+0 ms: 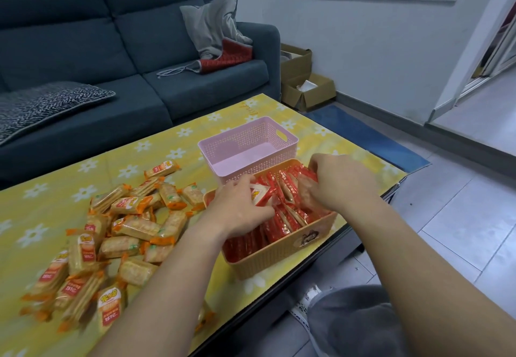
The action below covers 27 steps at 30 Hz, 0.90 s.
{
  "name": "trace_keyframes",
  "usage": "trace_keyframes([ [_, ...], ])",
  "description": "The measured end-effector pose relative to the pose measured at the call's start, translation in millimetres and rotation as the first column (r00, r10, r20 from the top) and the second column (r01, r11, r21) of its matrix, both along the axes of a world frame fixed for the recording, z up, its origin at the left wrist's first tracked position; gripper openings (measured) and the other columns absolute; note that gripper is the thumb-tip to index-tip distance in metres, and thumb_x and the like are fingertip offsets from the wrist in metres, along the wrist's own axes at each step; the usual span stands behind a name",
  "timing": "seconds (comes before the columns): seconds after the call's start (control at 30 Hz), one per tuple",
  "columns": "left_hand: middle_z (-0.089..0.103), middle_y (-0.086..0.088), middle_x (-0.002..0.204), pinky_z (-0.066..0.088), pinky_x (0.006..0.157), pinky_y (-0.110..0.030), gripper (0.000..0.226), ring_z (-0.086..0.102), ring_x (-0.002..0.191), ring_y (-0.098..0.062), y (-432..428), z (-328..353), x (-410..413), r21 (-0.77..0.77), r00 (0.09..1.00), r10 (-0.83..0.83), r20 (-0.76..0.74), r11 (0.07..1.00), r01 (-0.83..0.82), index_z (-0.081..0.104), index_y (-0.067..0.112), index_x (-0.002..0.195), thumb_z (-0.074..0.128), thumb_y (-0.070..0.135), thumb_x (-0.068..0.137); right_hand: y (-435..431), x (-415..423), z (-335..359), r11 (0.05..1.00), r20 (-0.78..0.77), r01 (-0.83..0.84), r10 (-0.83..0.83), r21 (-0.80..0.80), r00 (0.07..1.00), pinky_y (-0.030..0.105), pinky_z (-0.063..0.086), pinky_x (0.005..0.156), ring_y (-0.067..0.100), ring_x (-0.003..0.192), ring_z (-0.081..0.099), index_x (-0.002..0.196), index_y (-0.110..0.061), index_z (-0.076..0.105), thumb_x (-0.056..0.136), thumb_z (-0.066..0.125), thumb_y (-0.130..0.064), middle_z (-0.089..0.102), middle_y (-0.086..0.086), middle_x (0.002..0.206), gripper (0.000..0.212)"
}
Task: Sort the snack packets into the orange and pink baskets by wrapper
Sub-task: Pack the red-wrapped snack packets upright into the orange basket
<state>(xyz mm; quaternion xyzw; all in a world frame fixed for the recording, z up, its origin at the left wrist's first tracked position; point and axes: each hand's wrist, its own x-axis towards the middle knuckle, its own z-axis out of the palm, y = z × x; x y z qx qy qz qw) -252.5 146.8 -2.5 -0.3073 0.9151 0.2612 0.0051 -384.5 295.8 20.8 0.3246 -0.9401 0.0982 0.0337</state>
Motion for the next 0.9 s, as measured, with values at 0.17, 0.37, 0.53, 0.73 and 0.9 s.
trace_keyframes([
  [0.17, 0.053, 0.004, 0.127, 0.052, 0.095, -0.041, 0.078, 0.057, 0.108, -0.018, -4, 5, 2, -0.067, 0.997, 0.029, -0.074, 0.997, -0.034, 0.044, 0.028, 0.135, 0.073, 0.067, 0.074, -15, 12, -30, 0.994, 0.004, -0.003, 0.002, 0.111, 1.000, 0.032, 0.044, 0.054, 0.026, 0.065, 0.059, 0.076, -0.020, 0.050, 0.091, 0.062, -0.025, 0.056, -0.002, 0.071, 0.020],
  [0.37, 0.048, 0.007, 0.134, 0.049, 0.093, -0.033, 0.082, 0.050, 0.115, -0.014, -1, 15, 4, -0.071, 0.934, 0.037, -0.355, 0.995, -0.067, 0.041, 0.028, 0.142, 0.081, 0.038, 0.071, -5, 2, -17, 0.980, 0.277, -0.058, 0.003, 0.189, 0.961, 0.032, 0.047, 0.060, 0.019, 0.071, 0.064, 0.078, -0.018, 0.060, 0.096, 0.053, -0.037, 0.065, -0.003, 0.076, 0.027],
  [0.53, 0.049, 0.008, 0.133, 0.051, 0.092, -0.033, 0.079, 0.052, 0.114, -0.013, 9, 11, -1, -0.060, 0.903, 0.024, -0.429, 0.997, -0.054, 0.041, 0.029, 0.141, 0.082, 0.038, 0.074, -4, 4, -29, 0.967, 0.244, -0.036, -0.028, 0.253, 0.969, 0.028, 0.041, 0.054, 0.020, 0.057, 0.053, 0.066, -0.016, 0.051, 0.085, 0.055, -0.008, 0.056, -0.002, 0.065, 0.021],
  [0.73, 0.042, 0.007, 0.139, 0.043, 0.094, -0.026, 0.092, 0.045, 0.122, -0.010, 26, 2, -18, -0.022, 0.885, -0.008, -0.466, 1.000, -0.003, 0.030, 0.031, 0.150, 0.083, 0.034, 0.074, 4, -1, -11, 0.996, 0.195, 0.078, -0.067, -0.051, 0.978, 0.034, 0.053, 0.062, 0.025, 0.073, 0.066, 0.090, -0.018, 0.067, 0.094, 0.047, -0.022, 0.069, 0.001, 0.082, 0.022],
  [0.9, 0.041, 0.010, 0.142, 0.050, 0.100, -0.037, 0.104, 0.046, 0.126, -0.013, 44, -2, -32, -0.110, 0.882, -0.067, -0.466, 0.994, 0.017, 0.025, 0.036, 0.151, 0.088, 0.034, 0.067, 14, 2, 23, 0.764, 0.749, 0.344, 0.262, -0.546, 0.609, 0.028, 0.053, 0.050, 0.016, 0.065, 0.071, 0.098, -0.016, 0.071, 0.100, 0.050, -0.038, 0.073, 0.004, 0.085, 0.031],
])
